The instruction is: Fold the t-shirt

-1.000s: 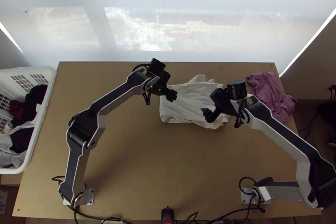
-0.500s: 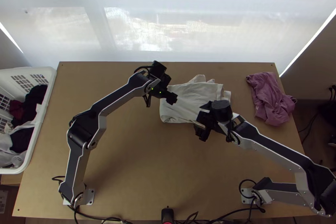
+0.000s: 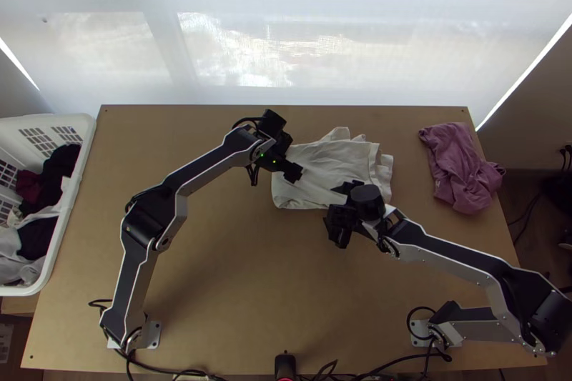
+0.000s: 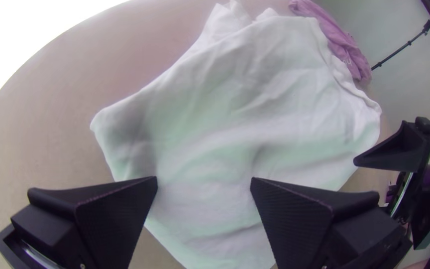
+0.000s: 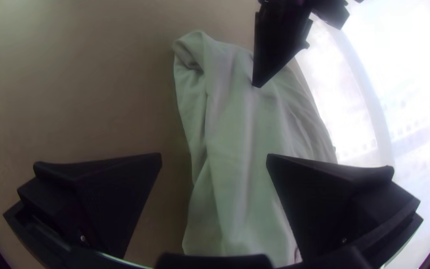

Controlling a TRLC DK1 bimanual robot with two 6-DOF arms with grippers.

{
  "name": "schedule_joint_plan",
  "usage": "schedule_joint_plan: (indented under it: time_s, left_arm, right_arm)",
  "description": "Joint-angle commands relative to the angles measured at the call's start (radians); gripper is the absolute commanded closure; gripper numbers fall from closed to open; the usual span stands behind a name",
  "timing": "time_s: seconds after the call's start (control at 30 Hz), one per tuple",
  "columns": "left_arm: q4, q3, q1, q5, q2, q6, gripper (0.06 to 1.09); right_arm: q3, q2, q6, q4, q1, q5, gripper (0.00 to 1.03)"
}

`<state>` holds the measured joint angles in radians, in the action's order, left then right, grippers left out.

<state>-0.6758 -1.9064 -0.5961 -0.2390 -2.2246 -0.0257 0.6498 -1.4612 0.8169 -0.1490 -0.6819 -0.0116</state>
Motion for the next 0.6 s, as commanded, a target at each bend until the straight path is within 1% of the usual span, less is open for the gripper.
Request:
schedule_joint_plan:
  time_s: [0.0, 0.23, 0.57]
  left_arm:
    - [0.001, -0.003, 0.001, 0.0, -0.007, 0.0, 0.16]
    - [0.001, -0.005, 0.004, 0.0, -0.007, 0.003, 0.16]
    - [-0.001, -0.006, 0.009, -0.002, -0.006, 0.004, 0.16]
  right_arm:
    - [-0.018, -0.07, 0.067, -0.113, -0.013, -0.028, 0.05]
    - [0.008, -0.159, 0.122, -0.173, 0.019, -0.037, 0.05]
    - [0.105, -0.271, 0.143, -0.212, 0.094, -0.044, 0.05]
